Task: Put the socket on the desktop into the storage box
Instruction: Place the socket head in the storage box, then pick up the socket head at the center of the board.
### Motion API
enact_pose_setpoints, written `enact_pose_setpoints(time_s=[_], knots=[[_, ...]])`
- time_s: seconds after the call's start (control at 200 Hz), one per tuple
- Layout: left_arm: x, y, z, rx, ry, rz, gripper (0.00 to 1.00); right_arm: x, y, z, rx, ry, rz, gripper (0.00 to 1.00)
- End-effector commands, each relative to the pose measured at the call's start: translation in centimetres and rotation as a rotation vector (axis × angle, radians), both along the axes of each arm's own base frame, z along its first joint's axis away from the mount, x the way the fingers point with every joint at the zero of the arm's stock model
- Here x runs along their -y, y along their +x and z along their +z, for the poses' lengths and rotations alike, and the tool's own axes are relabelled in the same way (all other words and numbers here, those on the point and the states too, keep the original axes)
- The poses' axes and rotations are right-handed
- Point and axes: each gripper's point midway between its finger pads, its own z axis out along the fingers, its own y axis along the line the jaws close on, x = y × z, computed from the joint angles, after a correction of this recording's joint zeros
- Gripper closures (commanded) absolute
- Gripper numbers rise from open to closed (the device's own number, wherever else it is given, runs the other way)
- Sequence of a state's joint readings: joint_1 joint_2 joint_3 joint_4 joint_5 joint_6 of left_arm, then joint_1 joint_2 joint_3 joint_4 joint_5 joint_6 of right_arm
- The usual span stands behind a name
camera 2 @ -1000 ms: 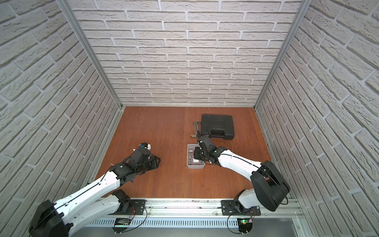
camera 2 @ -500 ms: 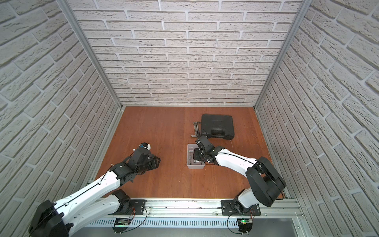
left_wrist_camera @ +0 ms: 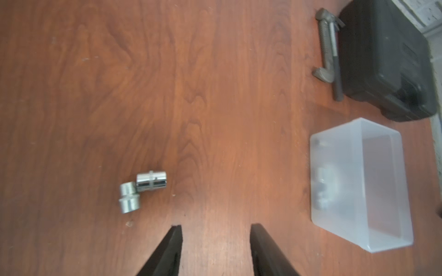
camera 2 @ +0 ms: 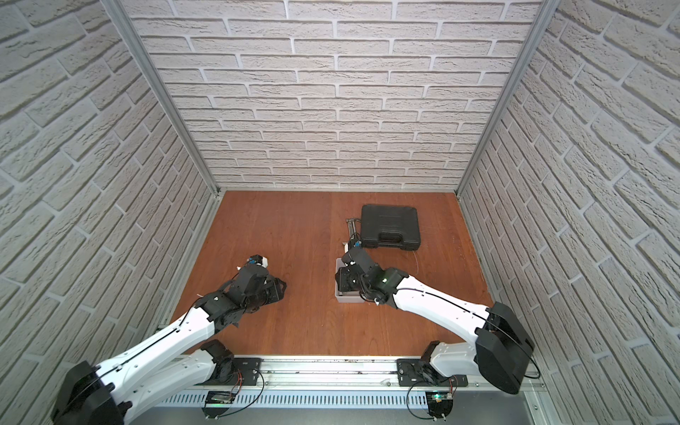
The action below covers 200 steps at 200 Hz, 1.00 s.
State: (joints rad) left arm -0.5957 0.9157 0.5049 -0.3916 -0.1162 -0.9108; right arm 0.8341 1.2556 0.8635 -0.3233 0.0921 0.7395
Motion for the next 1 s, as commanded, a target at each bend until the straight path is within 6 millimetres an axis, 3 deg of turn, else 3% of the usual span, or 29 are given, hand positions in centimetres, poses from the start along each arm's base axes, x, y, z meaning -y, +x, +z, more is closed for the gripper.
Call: enact_pose_setpoints(time_s=[0.0,0.32,0.995], knots=[[-2.0,0.9,-0.2,-0.031,0.081,0.06,0.48,0.3,-0.6,1.4,0.093,-0.007,0.009,0.65],[-4.3,1.7,-2.5,-0.125,0.171,0.13,0.52,1.4,-1.5,0.9,0.085,-0.01,-0.013,0.68],[-2.9,4.3,-3.3,-0.139,0.193,0.1,0.58,1.4,-1.4,0.3,0.074,-0.018,-0.021,0.68]])
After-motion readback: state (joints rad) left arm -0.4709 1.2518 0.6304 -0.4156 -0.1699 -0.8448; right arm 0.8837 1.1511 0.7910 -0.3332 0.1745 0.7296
